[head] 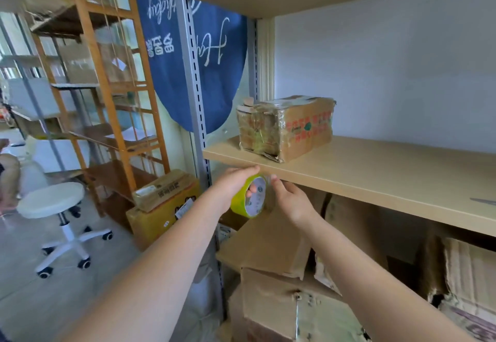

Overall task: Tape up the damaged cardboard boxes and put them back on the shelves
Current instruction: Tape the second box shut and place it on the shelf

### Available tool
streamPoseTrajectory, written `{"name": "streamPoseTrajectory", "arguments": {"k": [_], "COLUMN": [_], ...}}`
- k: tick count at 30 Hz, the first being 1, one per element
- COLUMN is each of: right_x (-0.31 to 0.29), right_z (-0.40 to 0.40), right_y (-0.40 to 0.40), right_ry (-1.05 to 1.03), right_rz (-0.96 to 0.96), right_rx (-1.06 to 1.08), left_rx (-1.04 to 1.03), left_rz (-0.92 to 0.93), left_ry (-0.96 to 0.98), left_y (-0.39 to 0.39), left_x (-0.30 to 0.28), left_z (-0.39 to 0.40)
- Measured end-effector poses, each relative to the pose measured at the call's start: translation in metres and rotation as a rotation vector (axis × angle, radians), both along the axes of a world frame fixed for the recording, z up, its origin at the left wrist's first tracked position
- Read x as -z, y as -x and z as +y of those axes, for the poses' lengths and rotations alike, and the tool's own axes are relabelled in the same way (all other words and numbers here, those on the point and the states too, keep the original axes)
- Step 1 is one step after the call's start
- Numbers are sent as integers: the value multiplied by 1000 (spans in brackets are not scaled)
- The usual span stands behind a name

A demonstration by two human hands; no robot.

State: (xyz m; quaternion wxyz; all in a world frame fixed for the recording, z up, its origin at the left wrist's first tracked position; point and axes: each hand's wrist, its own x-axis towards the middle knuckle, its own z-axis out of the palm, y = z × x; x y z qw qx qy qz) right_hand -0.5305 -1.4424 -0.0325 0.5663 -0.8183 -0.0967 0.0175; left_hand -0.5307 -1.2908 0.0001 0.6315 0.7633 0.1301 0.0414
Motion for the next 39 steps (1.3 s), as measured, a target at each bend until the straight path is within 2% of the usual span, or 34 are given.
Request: {"name": "streamPoseTrajectory", "arguments": {"k": [3,5,8,10,12,15,18,22,26,29,33,36,38,39], "right_x": [-11,-20,-47,-75,-104,-132,-124,-78,-15,38,107,145,158,161], "right_z": [21,35,50,53,53,42,14,-38,-100,-147,-188,-200,-202,-203], "right_y": [-1,-1,-1,-4,-3,12,32,63,99,135,176,192,195,194], "right_ry": [-262,-454,-684,-774,-808,-855,-752,-470,-321,-278,-138,-175,-170,-122], "right_rz": [191,349,465,457,406,279,90,-63,-71,-16,31,38,-22,-97], "right_rx": [34,18,-21,-51,-78,-25,-34,6,72,136,292,389,395,369], "left_rx": [-26,-42,31,80,49,-15,-14,105,269,397,559,619,608,601], "left_rz": [96,111,114,104,58,-59,-120,-116,-16,84,160,113,69,62], "left_ry": [-33,-193,-382,-392,-318,-284,-300,-110,101,98,-105,-415,-577,-598], "left_y": [3,2,3,9,24,57,84,116,148,172,190,193,193,192], "left_x": [-24,-44,-80,-114,-147,-165,-135,-64,21,83,140,161,169,171], "left_z": [-1,-8,-18,-18,-13,-7,-16,-50,-93,-122,-145,-155,-160,-162]}}
